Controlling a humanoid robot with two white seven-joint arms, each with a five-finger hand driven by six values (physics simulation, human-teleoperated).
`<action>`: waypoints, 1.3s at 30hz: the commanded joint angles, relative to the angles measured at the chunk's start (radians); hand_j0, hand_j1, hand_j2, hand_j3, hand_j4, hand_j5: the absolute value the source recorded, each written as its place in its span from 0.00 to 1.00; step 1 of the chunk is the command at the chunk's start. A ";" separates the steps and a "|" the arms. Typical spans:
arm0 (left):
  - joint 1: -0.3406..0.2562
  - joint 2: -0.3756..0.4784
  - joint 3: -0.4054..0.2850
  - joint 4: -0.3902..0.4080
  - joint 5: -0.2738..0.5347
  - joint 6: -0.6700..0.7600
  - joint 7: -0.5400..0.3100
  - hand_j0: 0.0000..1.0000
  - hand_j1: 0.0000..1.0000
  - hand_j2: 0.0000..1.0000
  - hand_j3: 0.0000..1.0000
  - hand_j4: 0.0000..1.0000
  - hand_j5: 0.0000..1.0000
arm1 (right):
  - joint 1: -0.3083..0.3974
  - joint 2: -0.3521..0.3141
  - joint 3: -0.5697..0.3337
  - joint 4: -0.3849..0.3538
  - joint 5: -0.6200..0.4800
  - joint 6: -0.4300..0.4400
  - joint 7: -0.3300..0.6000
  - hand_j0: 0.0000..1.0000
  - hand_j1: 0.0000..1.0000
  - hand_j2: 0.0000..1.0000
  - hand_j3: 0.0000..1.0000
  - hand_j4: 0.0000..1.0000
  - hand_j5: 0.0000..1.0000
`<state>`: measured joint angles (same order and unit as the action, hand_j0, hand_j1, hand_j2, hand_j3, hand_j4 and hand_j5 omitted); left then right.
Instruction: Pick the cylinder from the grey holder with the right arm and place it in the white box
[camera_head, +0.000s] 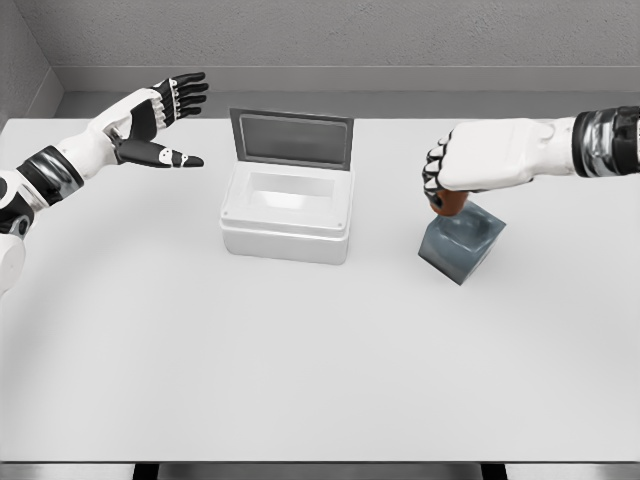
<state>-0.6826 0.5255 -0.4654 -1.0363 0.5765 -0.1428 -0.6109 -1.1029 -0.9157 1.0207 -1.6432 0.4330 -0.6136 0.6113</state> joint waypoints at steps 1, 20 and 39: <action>0.000 0.001 0.001 -0.001 0.006 0.000 0.000 1.00 1.00 1.00 1.00 1.00 1.00 | 0.000 0.021 -0.001 0.002 0.001 0.003 0.000 0.49 0.49 0.49 0.49 0.49 0.49; -0.002 0.001 -0.001 0.004 0.005 0.000 0.000 1.00 1.00 1.00 1.00 1.00 1.00 | -0.080 0.164 0.013 0.057 0.006 0.003 0.000 0.49 0.49 0.49 0.49 0.49 0.49; -0.003 -0.013 -0.001 0.004 0.002 0.000 0.000 1.00 1.00 1.00 1.00 1.00 1.00 | -0.127 0.319 0.050 0.161 0.032 0.003 0.000 0.49 0.49 0.49 0.49 0.49 0.49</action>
<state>-0.6857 0.5147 -0.4670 -1.0317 0.5730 -0.1428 -0.6109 -1.2303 -0.6180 1.0710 -1.5000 0.4615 -0.6133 0.6114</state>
